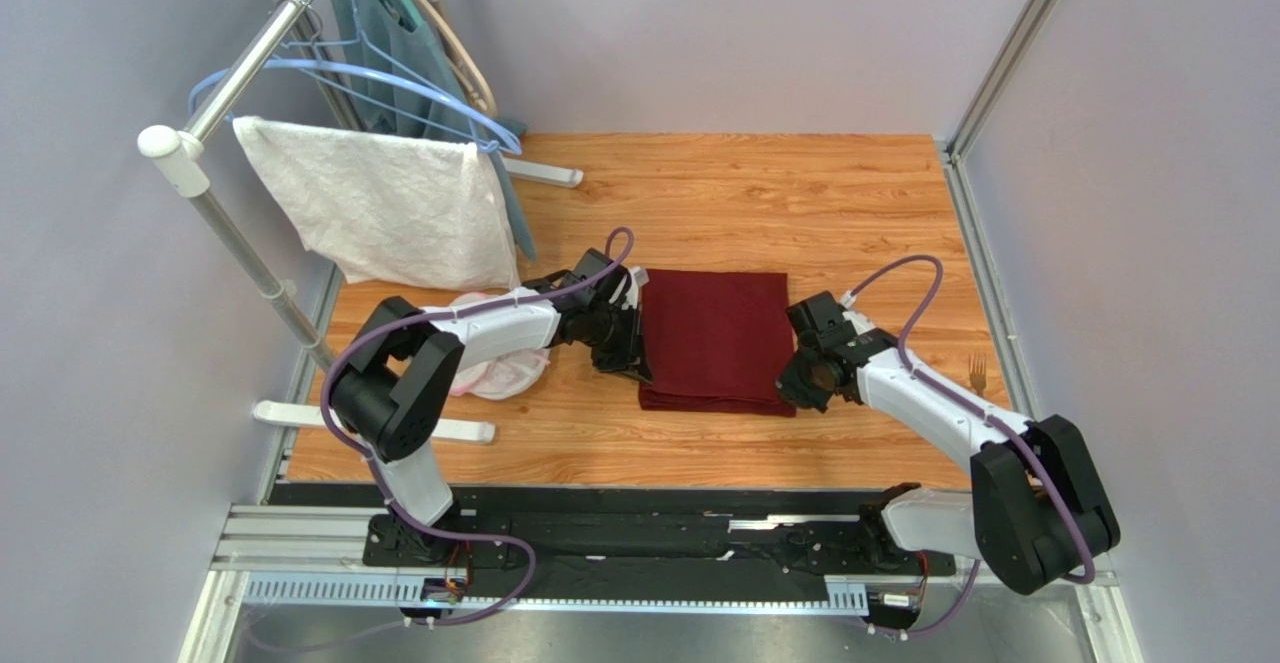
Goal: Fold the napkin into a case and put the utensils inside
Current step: Smooth out the square-folded napkin at the center of the board.
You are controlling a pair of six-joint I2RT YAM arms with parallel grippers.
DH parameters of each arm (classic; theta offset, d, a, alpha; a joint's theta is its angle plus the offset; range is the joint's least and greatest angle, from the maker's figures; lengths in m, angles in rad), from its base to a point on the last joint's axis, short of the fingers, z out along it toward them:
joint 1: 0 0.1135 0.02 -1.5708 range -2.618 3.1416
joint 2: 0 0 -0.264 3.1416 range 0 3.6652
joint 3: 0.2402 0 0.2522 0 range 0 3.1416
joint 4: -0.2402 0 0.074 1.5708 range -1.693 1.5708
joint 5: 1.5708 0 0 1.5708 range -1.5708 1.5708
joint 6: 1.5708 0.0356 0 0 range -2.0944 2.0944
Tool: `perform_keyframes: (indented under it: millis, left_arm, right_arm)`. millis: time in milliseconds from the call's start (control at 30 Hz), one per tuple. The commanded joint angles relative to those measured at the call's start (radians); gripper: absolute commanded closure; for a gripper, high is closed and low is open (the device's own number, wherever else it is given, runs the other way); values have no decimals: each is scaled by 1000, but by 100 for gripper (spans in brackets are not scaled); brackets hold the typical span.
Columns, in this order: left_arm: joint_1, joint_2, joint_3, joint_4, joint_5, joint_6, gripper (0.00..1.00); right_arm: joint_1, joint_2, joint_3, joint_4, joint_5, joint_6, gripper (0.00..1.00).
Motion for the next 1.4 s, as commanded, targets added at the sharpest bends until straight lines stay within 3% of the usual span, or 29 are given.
perform_keyframes:
  millis: [0, 233, 800, 833, 900, 967, 1000, 1033, 1100, 1167, 1233, 1367]
  left_arm:
    - [-6, -84, 22, -17, 6, -15, 100]
    - [-11, -104, -35, -7, 57, -60, 100]
    - [-23, -77, -156, 53, 38, -81, 100]
    - [-23, -81, -159, 47, 31, -66, 98]
    - [-26, -107, -164, 8, -7, -40, 93]
    - [-26, -154, -154, -49, -41, 3, 77]
    - [-26, -174, -148, -68, -51, 15, 73]
    - [-29, -188, -144, -85, -60, 28, 67]
    - [-27, -227, -122, -118, -63, 38, 64]
    - [-29, -236, -110, -102, -42, 34, 62]
    - [-27, -228, -86, -95, -32, 23, 63]
    - [-27, -173, -70, -25, 50, -1, 68]
  right_arm:
    - [-1, -61, 71, -44, 39, -74, 100]
    - [1, -127, 93, -113, 39, -122, 100]
    - [1, -65, -1, -62, 24, -165, 98]
    - [-1, -64, 0, -61, 0, -177, 87]
    - [-1, -71, 13, -82, -34, -200, 79]
    - [1, -129, 16, -99, -79, -244, 61]
    - [1, -152, 20, -122, -80, -255, 46]
    - [-4, -194, 33, -136, -80, -272, 41]
    - [-1, -222, 71, -144, -94, -295, 35]
    - [-1, -220, 74, -81, -99, -309, 35]
    - [-10, -187, 85, -43, -155, -317, 40]
    - [-10, -65, 117, 37, -215, -324, 61]
